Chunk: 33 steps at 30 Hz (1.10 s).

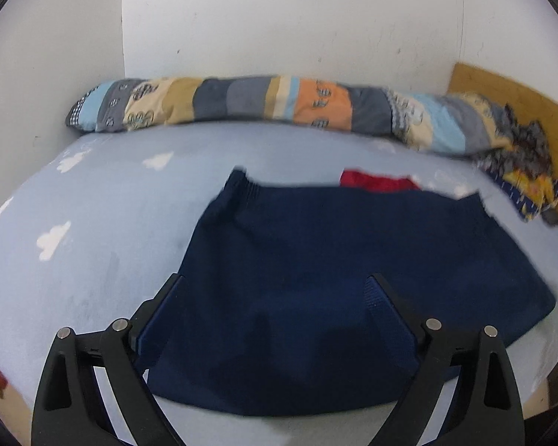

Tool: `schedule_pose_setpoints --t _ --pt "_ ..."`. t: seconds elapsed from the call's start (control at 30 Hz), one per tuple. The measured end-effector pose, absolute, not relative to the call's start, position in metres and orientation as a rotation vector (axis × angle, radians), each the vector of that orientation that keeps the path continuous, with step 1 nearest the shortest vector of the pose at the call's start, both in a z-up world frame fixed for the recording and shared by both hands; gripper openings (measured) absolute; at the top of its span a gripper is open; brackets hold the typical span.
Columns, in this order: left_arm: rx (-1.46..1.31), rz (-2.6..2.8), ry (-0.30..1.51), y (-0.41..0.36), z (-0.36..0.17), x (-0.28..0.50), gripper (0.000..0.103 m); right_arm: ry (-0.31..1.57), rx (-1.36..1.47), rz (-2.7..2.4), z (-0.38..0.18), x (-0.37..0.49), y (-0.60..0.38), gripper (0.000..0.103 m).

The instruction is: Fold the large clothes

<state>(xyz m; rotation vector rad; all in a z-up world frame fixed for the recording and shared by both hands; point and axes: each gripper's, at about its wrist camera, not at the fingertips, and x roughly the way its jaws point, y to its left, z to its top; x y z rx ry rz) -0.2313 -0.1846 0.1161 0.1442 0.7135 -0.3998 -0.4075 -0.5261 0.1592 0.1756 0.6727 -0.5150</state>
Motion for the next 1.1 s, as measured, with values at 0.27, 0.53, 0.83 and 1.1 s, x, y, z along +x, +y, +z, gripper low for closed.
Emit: schedule_pose_setpoints --t 0.27,0.53,0.83,1.1 --pt "0.313 -0.329 0.772 -0.189 0.079 -0.238 0.095 0.87 0.242 -0.311 0.109 -0.394 -0.531 0.078" --pt "0.25 -0.271 0.878 -0.181 0.04 -0.232 0.095 1.117 0.388 -0.31 0.042 -0.37 -0.519 0.079" --pt "0.305 -0.278 0.765 -0.204 0.061 -0.255 0.096 0.964 0.505 -0.194 0.071 -0.375 -0.515 0.089" --pt "0.355 -0.359 0.736 -0.228 0.065 -0.267 0.096 1.019 0.417 -0.182 0.062 -0.356 -0.488 0.09"
